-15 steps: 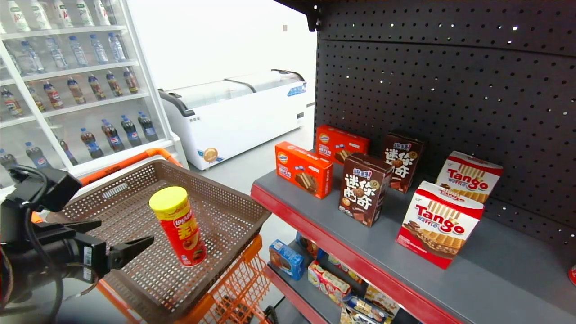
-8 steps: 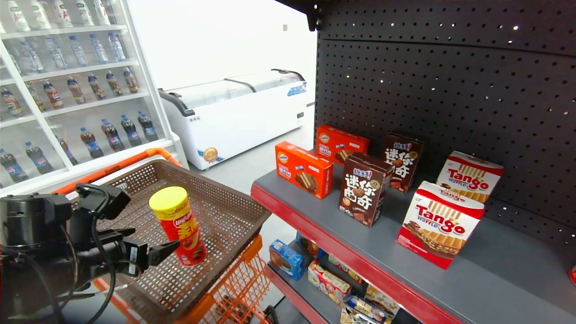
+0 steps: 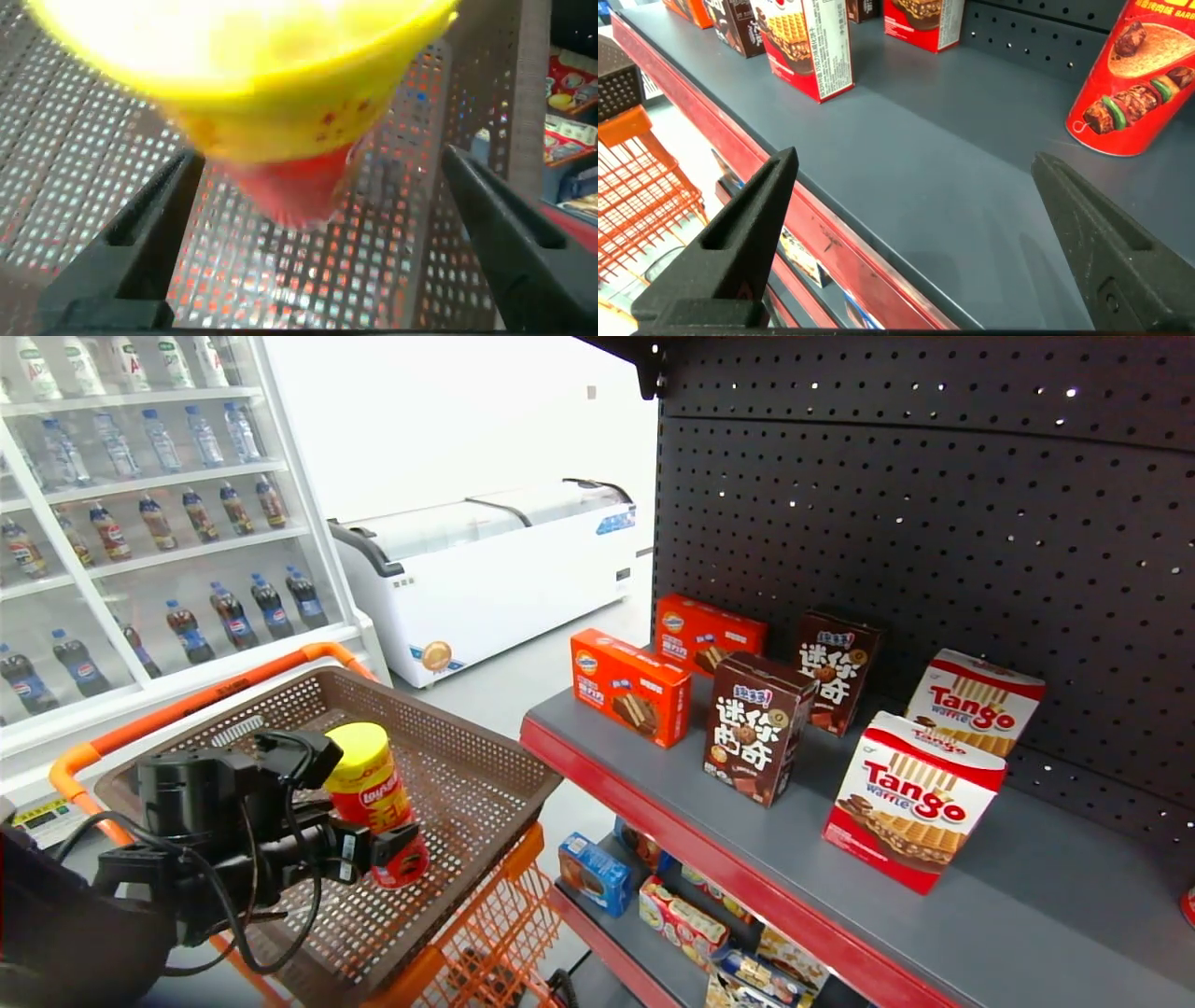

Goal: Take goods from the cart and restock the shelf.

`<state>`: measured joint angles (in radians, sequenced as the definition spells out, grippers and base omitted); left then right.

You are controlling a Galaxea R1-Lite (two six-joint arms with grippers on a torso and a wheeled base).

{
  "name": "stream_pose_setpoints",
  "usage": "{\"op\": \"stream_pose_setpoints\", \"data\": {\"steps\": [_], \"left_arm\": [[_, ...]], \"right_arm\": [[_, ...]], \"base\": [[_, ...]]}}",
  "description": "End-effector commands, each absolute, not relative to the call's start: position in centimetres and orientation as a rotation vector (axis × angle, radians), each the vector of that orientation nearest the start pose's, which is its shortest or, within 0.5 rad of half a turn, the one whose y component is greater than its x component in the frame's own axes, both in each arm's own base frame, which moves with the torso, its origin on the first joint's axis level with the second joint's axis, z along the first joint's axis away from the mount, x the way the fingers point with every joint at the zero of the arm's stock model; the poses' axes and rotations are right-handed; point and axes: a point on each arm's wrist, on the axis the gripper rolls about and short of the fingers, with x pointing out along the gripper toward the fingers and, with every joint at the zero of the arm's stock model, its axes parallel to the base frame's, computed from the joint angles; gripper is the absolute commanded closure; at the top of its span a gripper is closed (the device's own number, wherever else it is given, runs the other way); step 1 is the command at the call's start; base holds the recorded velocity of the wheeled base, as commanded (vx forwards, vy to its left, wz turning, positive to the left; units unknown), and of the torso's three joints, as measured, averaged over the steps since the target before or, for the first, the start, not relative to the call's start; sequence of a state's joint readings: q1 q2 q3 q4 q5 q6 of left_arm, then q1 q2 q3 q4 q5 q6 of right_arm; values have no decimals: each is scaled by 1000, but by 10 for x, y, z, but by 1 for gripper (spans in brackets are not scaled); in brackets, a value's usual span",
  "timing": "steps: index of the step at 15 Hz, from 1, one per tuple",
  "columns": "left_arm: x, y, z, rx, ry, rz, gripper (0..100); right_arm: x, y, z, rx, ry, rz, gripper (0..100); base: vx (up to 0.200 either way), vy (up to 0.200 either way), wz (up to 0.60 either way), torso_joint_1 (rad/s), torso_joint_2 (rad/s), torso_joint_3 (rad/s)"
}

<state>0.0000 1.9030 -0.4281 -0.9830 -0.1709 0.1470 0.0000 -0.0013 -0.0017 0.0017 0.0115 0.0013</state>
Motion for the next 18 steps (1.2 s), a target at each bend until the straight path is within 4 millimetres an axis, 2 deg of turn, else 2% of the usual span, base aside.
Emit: {"op": "stream_pose_setpoints", "data": {"steps": [1,4,9,10,13,14,18], "left_arm": [[291,-8,46,103,508,-219,0],[304,-10,40,108,468,-222,0],[310,-9,34,109,453,-215,0],[313,-9,36,110,436,-214,100],[313,-8,38,118,453,-178,100],[312,-9,45,112,446,-170,100],[291,-8,97,112,342,-171,100]], "right_arm": [[-23,0,76,2,0,12,0],[-23,0,76,2,0,12,0],[-23,0,76,2,0,12,0],[-23,0,76,2,0,12,0],[-23,0,76,2,0,12,0],[-23,0,76,2,0,12,0],[-23,0,76,2,0,12,0]], "base": [[0,0,0,0,0,0],[0,0,0,0,0,0],[0,0,0,0,0,0],[0,0,0,0,0,0],[0,0,0,0,0,0],[0,0,0,0,0,0],[0,0,0,0,0,0]]}}
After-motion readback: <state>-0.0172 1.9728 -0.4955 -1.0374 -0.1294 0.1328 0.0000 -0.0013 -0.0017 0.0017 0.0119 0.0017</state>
